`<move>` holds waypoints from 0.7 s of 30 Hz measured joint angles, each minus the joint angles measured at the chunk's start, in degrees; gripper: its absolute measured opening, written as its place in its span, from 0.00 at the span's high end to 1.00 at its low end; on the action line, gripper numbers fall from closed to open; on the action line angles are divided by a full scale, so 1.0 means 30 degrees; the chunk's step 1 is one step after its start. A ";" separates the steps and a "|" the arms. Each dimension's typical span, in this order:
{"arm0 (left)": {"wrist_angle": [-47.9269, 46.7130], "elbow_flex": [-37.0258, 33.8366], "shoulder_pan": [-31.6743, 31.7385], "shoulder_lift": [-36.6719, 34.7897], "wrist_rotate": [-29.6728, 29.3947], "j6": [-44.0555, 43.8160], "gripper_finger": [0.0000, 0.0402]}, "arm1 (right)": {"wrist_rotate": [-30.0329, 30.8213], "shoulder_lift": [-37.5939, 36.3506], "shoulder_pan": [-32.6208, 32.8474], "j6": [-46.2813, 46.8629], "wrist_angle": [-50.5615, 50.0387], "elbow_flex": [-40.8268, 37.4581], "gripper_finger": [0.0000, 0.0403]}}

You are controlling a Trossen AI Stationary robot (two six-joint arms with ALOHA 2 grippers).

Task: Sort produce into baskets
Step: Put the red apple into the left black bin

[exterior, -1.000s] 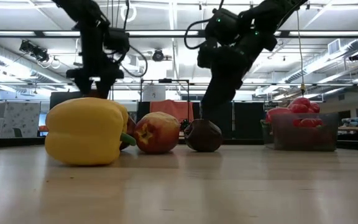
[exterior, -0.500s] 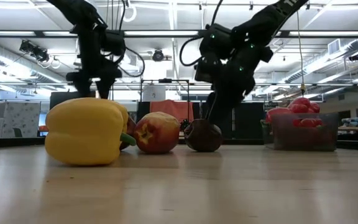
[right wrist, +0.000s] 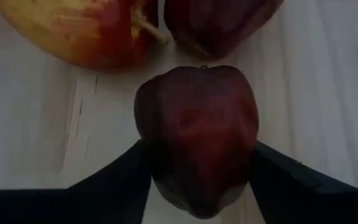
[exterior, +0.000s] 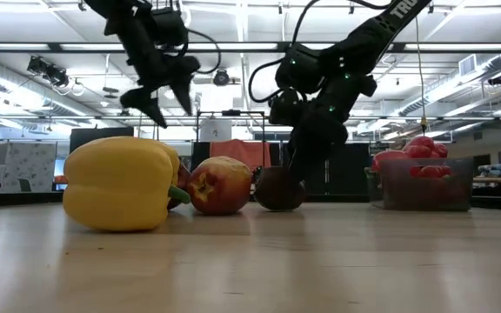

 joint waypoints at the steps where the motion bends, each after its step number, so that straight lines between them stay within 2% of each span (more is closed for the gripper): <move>1: 0.0521 -0.0136 -0.0376 -0.0003 0.0262 -0.0454 0.10 | 0.0048 -0.0100 0.0000 -0.0006 -0.0015 0.0000 0.44; 3: 0.1753 -0.0596 -0.0929 -0.0007 0.1078 -0.1414 0.10 | 0.0763 -0.0496 0.0021 0.0026 0.0288 0.0000 0.47; 7: 0.4531 -0.1618 -0.1748 0.0158 0.2904 -0.3427 0.10 | 0.3016 -0.1826 0.0315 -0.0464 0.0410 0.0000 0.47; 11: 0.8137 -0.2793 -0.2404 0.0379 0.4475 -0.5076 0.10 | 0.5336 -0.3329 0.0704 -0.1359 0.1015 0.0000 0.43; 17: 1.3384 -0.4044 -0.3900 0.0728 0.4762 -0.5549 0.06 | 0.7066 -0.4521 0.0896 -0.1800 0.2214 0.0000 0.41; 21: 1.5159 -0.4036 -0.4610 0.1315 0.4518 -0.5963 0.01 | 0.7738 -0.4715 0.0860 -0.2006 0.2582 0.0022 0.41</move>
